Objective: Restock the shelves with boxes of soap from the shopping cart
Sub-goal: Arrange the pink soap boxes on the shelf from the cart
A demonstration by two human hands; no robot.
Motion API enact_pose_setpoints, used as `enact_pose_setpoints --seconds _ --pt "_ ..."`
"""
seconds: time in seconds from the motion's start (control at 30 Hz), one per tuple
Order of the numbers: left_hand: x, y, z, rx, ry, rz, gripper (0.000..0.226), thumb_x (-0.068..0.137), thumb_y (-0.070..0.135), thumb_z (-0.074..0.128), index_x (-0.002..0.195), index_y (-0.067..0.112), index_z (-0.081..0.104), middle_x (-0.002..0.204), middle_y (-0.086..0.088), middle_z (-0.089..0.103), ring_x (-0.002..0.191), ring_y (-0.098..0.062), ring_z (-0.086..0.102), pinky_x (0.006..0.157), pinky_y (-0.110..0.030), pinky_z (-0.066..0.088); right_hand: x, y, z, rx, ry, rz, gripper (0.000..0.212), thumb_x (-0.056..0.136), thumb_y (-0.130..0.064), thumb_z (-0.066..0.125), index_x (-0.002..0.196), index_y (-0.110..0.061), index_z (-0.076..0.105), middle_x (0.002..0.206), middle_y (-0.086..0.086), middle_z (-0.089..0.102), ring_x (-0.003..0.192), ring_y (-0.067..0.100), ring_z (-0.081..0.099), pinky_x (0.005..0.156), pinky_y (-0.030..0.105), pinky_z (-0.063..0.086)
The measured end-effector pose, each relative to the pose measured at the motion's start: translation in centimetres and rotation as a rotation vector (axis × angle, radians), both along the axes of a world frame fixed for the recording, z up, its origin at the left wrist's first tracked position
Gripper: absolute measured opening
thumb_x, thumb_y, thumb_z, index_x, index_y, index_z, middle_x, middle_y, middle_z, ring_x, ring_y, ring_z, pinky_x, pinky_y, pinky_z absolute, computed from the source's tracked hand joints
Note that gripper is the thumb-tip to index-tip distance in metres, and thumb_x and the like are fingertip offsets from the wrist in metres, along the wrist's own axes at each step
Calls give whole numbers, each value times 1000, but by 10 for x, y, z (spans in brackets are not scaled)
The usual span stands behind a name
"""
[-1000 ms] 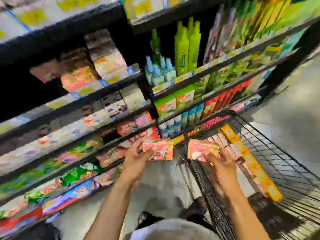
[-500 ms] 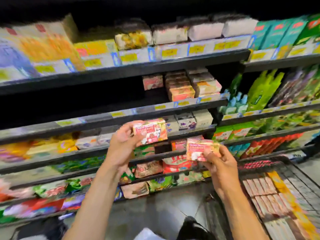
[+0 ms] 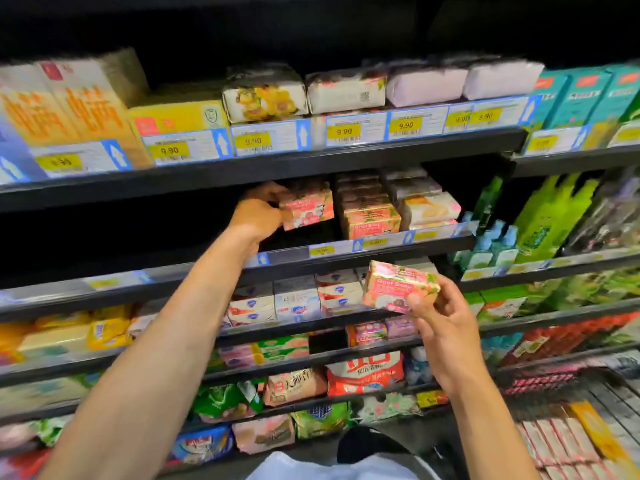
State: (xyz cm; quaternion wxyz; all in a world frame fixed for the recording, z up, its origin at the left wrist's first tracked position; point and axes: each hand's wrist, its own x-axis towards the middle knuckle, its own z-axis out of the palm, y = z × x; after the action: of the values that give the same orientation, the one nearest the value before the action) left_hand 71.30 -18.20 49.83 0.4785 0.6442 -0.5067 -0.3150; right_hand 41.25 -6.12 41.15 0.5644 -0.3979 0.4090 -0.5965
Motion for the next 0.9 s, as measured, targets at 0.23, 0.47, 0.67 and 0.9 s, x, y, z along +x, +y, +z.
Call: enact_pose_setpoints --seconds 0.23,0.47,0.67,0.9 --pt "5 -51 -24 41 -165 -33 42 69 3 89 93 29 65 103 -4 67 108 -30 66 94 -50 56 0 -36 -14 -2 16 26 34 88 -10 75 121 -14 66 113 9 75 109 26 72 82 24 58" --pt "8 -63 -22 -2 -372 -41 51 72 6 88 116 7 63 111 -7 64 104 -24 61 93 -35 53 6 -53 -15 -21 -18 91 44 84 -14 76 126 -16 64 116 7 75 109 24 71 87 34 56" --pt "6 -69 -17 3 -571 -16 69 75 16 87 134 12 52 137 -10 58 126 -27 55 104 -33 45 8 -58 -18 -38 -24 110 43 81 -15 76 123 -16 66 113 6 76 108 23 72 84 29 56" --pt "1 -73 -12 -6 -533 -130 69 83 8 80 145 14 51 145 -6 55 133 -23 51 101 -21 38 11 -59 -17 -64 -11 144 43 79 -11 75 121 -14 66 107 1 77 106 22 73 81 26 59"
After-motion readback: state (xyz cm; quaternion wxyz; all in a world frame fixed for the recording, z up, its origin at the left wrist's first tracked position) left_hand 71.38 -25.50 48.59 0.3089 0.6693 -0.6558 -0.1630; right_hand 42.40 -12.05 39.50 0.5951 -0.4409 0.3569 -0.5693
